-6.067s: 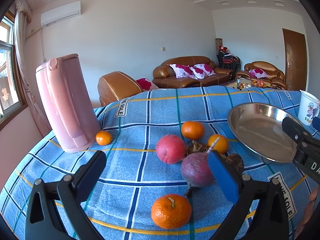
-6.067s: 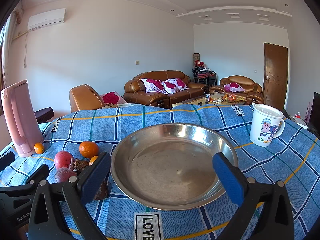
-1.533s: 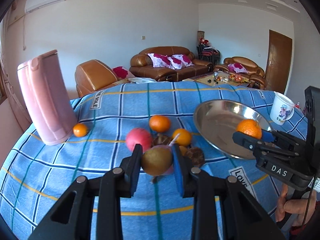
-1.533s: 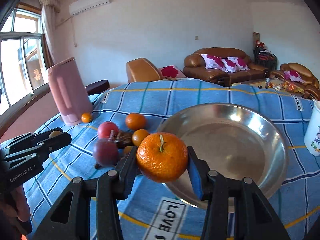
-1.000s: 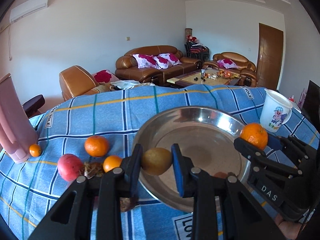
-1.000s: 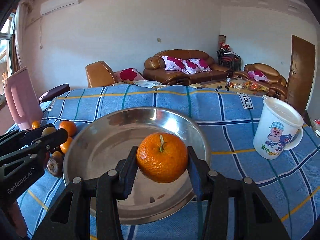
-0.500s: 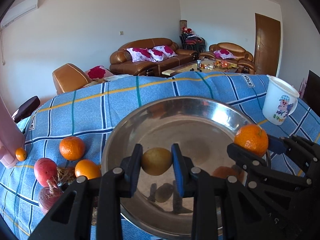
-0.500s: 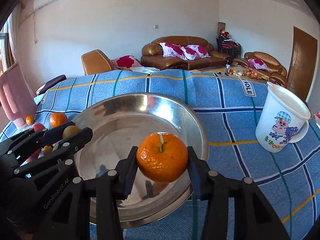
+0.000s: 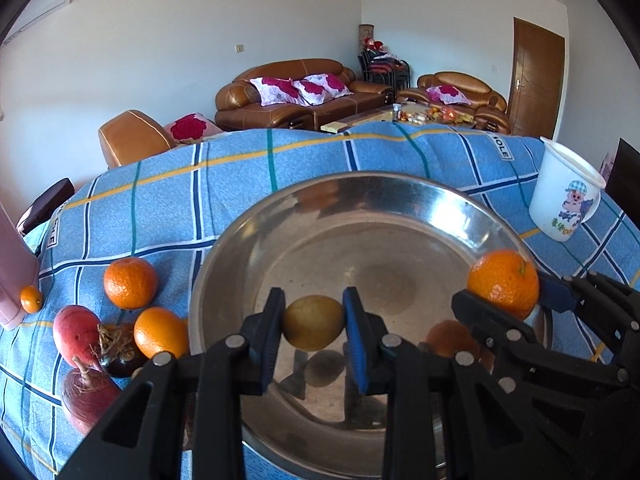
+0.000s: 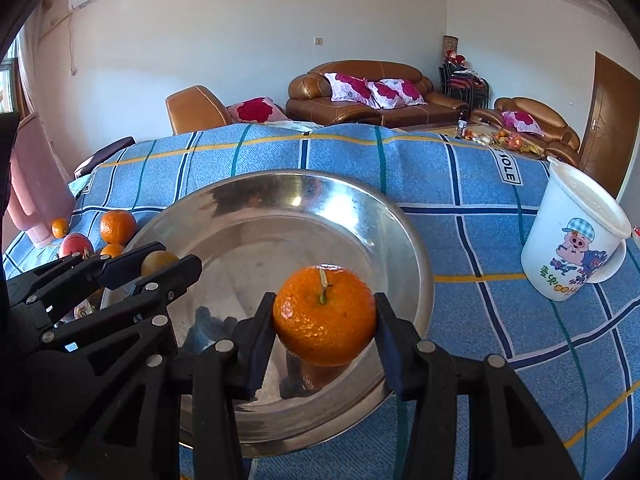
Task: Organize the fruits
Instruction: 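Carry the kiwi and tangerine into the steel bowl and open both tools, then lift both open tools out of the steel bowl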
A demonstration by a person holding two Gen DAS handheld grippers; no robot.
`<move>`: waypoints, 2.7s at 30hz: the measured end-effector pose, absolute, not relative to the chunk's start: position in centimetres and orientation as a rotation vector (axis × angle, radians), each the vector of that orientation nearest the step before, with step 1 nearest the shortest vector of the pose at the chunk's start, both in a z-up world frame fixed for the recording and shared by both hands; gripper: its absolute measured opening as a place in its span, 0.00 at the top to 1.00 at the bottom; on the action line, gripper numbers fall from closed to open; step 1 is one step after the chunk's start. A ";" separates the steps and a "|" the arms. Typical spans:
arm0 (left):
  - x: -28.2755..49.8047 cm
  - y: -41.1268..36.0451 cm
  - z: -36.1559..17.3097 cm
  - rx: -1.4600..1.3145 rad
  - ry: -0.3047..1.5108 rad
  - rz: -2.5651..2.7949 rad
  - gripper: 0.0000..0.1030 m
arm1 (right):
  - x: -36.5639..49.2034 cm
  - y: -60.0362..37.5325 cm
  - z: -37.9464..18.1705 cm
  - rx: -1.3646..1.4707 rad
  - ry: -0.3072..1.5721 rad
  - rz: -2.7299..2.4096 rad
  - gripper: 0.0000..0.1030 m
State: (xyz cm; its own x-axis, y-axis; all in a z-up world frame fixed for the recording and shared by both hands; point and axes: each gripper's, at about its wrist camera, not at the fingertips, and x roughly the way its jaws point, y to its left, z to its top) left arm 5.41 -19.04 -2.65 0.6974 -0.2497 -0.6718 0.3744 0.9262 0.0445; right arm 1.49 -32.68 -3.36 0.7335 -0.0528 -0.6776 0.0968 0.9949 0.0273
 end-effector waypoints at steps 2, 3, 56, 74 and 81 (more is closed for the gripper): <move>5.6 -19.0 -2.8 0.179 0.733 -0.351 0.70 | 1.5 -32.5 -3.4 0.059 0.743 -0.083 0.52; 5.8 -18.9 -2.9 0.176 0.741 -0.353 0.70 | 1.5 -32.5 -3.4 0.057 0.746 -0.083 0.52; 0.4 -12.0 0.0 0.159 0.477 -0.216 0.00 | -5.8 -34.4 0.1 0.244 0.361 -0.320 0.35; 0.5 -6.7 -0.3 0.177 0.522 -0.180 0.00 | -5.4 -27.5 -0.5 0.230 0.438 -0.216 0.35; 1.8 -2.3 -0.8 0.177 0.564 -0.116 0.00 | -4.6 -23.5 -0.9 0.200 0.480 -0.130 0.35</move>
